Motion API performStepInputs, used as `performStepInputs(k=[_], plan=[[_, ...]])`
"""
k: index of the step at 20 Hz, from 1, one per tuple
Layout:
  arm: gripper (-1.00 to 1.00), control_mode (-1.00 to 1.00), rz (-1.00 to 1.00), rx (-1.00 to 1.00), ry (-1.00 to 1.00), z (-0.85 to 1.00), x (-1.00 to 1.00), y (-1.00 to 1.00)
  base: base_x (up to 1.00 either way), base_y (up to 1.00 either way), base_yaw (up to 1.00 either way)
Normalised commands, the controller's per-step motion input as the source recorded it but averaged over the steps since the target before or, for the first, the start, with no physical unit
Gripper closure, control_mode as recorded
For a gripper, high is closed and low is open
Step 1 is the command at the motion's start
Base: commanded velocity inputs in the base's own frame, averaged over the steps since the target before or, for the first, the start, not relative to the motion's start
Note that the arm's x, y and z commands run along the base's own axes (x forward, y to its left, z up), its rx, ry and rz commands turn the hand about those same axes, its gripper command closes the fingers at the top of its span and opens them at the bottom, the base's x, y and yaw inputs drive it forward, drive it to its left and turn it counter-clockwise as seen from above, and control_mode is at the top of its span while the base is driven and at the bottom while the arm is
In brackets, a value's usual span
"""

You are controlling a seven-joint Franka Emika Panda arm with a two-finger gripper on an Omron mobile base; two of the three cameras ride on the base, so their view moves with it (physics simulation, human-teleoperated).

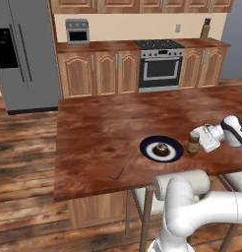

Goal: Take the cinnamon bottle from the cabinet and place it on the dining table, next to the plate with the cupcake. Then take the chocolate from the dining counter and place it on the cupcake plate.

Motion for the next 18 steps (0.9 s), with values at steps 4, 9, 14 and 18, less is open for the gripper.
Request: performStepInputs(k=[4, 9, 14, 18], plan=[[1.0, -1.0, 0.0, 0.0, 0.0, -0.3, 0.2, -0.06, 0.0, 0.0, 0.0], [1.0, -1.0, 0.0, 0.0, 0.0, -0.32, 0.12, -0.04, 0.0, 0.0, 0.0], [1.0, -1.0, 0.0, 0.0, -0.07, -0.38, -0.01, -0.04, 0.0, 0.0, 0.0], [-1.0, -1.0, 0.0, 0.0, -0.09, -0.32, 0.0, -0.19, 0.0, 0.0, 0.0]])
